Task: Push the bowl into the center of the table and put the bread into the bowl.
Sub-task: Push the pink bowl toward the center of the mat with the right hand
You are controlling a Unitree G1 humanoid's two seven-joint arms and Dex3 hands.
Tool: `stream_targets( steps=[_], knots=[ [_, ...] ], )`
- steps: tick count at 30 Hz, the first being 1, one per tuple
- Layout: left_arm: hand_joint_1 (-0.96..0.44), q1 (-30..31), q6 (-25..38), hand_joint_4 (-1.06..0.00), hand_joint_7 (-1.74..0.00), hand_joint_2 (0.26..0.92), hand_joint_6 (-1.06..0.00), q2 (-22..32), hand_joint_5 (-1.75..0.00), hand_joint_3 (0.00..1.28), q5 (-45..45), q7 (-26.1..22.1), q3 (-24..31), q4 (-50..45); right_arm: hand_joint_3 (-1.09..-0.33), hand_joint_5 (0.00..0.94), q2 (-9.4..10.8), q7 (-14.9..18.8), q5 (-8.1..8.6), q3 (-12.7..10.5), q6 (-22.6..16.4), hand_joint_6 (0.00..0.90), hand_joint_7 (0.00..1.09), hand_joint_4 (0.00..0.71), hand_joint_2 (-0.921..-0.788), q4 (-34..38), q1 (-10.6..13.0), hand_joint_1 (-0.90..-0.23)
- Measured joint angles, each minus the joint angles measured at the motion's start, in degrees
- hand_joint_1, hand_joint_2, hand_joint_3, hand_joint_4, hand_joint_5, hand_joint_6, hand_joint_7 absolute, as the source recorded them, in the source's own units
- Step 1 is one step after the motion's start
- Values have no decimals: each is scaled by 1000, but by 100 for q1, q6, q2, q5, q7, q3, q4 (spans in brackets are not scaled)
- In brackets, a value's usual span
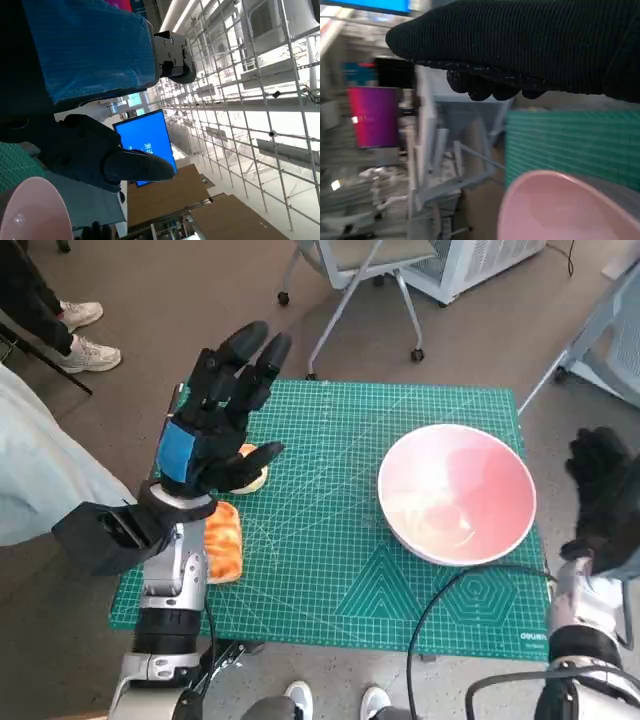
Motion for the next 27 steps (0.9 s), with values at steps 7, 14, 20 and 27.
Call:
stream_targets(
  steps=[7,14,20,27],
  knots=[
    [-549,1,30,-165,-521,921,1,56,-2,289,-5,-6,14,-1,-823,0,358,130,173,-142,291,158,269,136,-921,28,-79,-612],
    [-545,36,91,-166,-514,921,1,142,-2,284,-7,-2,42,-73,-849,3,636,264,336,-287,566,172,268,137,-921,64,-192,-601],
    [-532,117,133,-167,-509,921,1,172,-2,284,-7,22,60,-200,-830,0,877,337,450,-366,728,171,262,133,-921,85,-282,-608],
    [-511,203,234,-171,-515,921,-3,204,-4,284,-28,49,100,-293,-862,0,1064,371,446,-354,812,162,253,129,-921,90,-462,-606]
  ],
)
